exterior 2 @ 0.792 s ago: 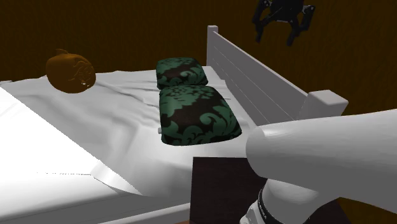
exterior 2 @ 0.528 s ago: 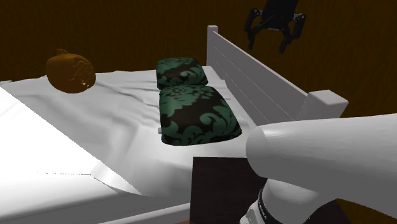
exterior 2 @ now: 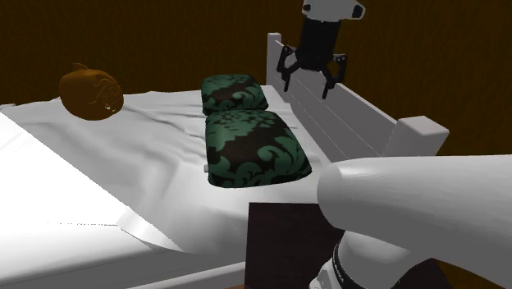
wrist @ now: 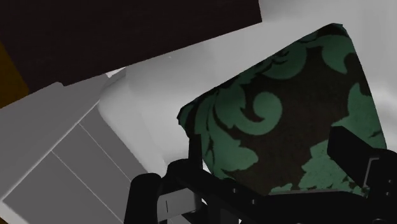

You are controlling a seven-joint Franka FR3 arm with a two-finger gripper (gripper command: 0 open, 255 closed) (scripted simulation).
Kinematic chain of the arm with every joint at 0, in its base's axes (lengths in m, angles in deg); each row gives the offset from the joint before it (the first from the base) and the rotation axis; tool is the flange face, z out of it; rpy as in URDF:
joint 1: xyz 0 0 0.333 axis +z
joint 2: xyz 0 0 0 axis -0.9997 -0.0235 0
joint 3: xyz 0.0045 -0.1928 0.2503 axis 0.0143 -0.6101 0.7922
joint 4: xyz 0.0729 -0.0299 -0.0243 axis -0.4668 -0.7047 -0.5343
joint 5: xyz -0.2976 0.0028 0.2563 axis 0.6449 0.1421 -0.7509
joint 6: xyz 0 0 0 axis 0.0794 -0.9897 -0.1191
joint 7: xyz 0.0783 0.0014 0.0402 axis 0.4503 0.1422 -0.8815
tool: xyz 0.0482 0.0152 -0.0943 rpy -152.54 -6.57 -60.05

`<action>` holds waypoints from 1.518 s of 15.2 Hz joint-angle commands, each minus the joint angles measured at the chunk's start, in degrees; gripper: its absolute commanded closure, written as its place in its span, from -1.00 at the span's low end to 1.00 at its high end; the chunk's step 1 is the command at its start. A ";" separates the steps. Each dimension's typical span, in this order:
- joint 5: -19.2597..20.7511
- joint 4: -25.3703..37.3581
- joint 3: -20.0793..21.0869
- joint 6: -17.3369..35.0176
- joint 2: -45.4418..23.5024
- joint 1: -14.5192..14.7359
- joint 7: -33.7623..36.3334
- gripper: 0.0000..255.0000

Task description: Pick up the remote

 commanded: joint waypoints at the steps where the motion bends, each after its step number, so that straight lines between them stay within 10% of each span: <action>1: -2.31 -2.09 3.22 2.57 0.07 0.25 4.72 -1.00; 15: -12.75 -2.85 29.75 26.53 -18.96 -3.79 36.51 -1.00; 20: -7.24 1.44 41.94 36.30 -32.21 -11.61 51.58 -1.00; 23: 4.95 4.79 50.92 41.92 -43.70 -19.46 66.16 -1.00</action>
